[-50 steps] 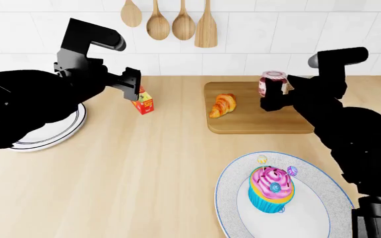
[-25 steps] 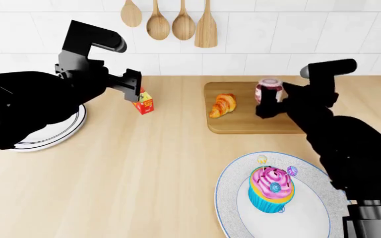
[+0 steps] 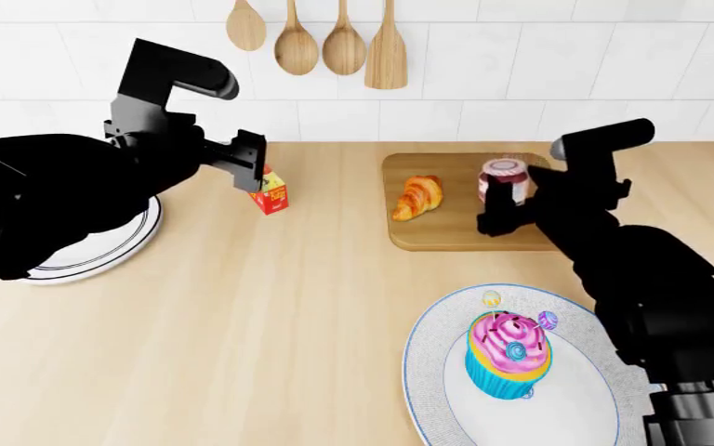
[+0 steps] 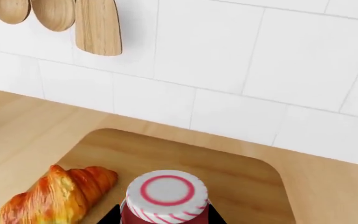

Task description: From the different types of pastries on the counter, select a croissant and place it on the cutting board. Then retrieve a jar of jam from the cabinet and place it alongside the croissant on the cutting board.

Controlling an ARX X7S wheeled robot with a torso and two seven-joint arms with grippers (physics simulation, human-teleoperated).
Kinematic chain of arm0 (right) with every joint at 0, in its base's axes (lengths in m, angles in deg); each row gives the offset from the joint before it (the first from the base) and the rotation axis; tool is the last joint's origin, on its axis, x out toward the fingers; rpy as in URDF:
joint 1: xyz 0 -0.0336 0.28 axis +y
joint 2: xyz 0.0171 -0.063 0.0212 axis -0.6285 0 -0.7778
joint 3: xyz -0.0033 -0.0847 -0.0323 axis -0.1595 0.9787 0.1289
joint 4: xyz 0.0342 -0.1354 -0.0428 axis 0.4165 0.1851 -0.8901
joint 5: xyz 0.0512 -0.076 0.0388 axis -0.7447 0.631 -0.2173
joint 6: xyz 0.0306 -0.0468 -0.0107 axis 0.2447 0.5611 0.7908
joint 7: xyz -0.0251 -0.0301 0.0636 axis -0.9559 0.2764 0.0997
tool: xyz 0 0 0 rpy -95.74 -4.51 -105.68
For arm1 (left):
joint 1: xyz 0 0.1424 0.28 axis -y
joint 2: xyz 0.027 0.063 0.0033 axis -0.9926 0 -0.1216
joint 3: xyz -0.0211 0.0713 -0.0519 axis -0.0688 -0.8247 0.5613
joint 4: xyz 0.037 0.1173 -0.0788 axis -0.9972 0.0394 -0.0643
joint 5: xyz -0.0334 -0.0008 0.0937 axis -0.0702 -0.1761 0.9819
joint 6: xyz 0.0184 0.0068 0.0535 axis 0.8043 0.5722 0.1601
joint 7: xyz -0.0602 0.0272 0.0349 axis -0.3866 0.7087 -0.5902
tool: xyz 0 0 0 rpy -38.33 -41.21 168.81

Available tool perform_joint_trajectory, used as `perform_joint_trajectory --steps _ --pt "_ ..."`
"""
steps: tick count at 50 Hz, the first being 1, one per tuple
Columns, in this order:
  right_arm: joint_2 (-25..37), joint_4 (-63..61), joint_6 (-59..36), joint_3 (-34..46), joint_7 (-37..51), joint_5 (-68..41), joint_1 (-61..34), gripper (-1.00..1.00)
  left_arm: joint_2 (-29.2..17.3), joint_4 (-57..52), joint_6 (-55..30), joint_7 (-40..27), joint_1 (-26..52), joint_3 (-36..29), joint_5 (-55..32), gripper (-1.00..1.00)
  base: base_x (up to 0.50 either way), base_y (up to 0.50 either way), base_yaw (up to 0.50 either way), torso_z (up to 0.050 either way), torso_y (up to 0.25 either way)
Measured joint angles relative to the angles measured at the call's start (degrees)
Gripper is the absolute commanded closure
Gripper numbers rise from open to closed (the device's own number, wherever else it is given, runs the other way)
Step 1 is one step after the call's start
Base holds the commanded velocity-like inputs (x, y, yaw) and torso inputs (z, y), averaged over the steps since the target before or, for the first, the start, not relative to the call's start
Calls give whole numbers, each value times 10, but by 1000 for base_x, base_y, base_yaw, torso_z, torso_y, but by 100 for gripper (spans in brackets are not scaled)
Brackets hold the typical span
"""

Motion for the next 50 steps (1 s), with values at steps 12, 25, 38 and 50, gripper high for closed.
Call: perform_joint_trajectory --steps 12,25,38,50 --pt "0 0 -12 5 1 -1 -2 100 1 3 2 2 -2 1 2 -100 0 0 0 0 1" --pt "4 -5 -18 4 0 1 -5 -100 2 4 2 2 -4 2 3 -100 0 0 0 0 0" --pt "13 -22 -32 1 -1 -1 -17 -100 2 5 3 3 -5 3 4 -100 0 0 0 0 0" --pt "35 -104 -88 -30 13 -32 -40 -100 0 2 2 1 -4 5 4 -100 0 0 0 0 0"
